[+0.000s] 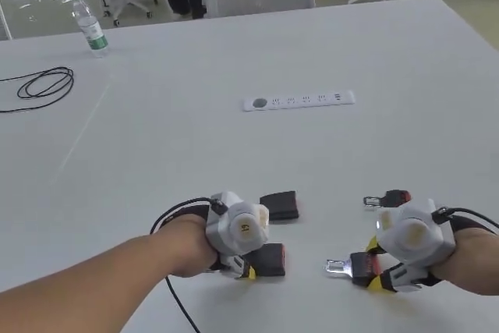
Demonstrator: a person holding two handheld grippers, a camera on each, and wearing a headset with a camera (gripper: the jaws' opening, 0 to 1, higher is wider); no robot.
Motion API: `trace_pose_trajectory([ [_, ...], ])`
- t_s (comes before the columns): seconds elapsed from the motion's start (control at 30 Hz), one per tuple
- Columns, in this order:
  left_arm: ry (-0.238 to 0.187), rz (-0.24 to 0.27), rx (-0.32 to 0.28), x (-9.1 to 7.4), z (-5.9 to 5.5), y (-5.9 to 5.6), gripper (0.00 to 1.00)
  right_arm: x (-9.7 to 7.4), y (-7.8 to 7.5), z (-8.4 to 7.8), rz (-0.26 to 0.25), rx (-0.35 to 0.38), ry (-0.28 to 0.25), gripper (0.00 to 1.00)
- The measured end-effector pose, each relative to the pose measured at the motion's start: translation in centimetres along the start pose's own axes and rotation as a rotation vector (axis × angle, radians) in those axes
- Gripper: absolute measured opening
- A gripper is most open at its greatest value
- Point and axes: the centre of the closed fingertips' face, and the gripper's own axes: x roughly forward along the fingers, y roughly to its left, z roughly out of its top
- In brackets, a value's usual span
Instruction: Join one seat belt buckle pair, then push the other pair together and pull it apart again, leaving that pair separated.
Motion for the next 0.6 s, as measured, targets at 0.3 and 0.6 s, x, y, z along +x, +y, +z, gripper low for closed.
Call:
trace_pose_trajectory([
  [0.3, -0.006, 0.000, 0.002, 0.0, 0.0, -0.1, 0.32, 1.4, 0.5, 2.7, -0.004, -0.003, -0.055, 0.34],
  [0.6, -0.004, -0.006, 0.008, 0.1, 0.1, 0.0, 0.32, 2.5, -0.3, 4.8, -0.025, 0.035, -0.078, 0.34],
])
